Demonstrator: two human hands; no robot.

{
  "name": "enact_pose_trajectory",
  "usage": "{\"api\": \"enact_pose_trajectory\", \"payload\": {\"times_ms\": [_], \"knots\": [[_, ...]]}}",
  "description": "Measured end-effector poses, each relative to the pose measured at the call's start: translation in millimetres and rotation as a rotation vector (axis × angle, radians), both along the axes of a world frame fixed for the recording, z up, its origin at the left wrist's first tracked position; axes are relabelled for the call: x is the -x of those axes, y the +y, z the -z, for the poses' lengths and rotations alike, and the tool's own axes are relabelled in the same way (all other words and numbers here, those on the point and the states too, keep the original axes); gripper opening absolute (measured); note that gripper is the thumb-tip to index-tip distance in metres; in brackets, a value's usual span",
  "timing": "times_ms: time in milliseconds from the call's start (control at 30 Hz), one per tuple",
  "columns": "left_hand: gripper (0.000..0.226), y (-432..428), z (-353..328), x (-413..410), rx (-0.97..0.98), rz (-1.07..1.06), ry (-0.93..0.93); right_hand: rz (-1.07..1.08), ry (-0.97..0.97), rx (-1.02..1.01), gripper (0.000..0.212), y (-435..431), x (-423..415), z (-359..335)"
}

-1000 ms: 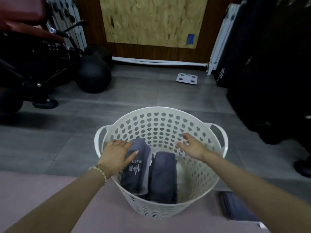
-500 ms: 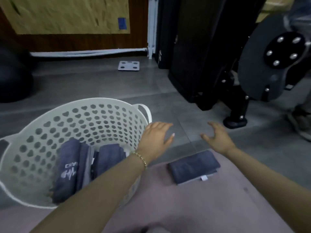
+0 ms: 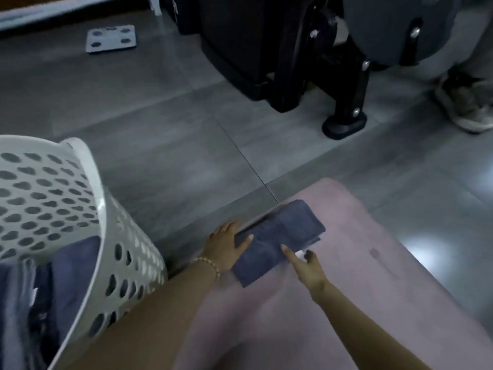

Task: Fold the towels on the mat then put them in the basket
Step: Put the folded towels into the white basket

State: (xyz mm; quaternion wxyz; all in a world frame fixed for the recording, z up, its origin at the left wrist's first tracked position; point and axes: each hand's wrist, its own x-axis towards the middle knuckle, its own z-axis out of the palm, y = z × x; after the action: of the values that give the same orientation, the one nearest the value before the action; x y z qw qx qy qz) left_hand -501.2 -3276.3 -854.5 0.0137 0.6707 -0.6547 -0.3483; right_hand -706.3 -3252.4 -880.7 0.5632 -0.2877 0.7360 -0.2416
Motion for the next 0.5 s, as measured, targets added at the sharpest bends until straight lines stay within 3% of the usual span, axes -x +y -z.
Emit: {"api": "enact_pose_trajectory", "payload": {"times_ms": [67, 167, 333, 500], "knots": [[0.071, -8, 24, 1, -0.097, -0.049, 0.086, 0.070, -0.136, -0.096, 0.033, -1, -10, 14], [0.089, -19, 55, 3, -0.161, -0.050, 0.116, 0.177, -0.332, -0.123, 0.043, -6, -20, 35], [0.096, -29, 100, 3, -0.280, -0.157, 0.191, 0.310, -0.378, -0.038, 0.072, -15, -28, 56], [0.100, -26, 88, 9, -0.447, -0.284, 0.337, 0.309, -0.523, -0.031, 0.043, -17, -33, 46]]}}
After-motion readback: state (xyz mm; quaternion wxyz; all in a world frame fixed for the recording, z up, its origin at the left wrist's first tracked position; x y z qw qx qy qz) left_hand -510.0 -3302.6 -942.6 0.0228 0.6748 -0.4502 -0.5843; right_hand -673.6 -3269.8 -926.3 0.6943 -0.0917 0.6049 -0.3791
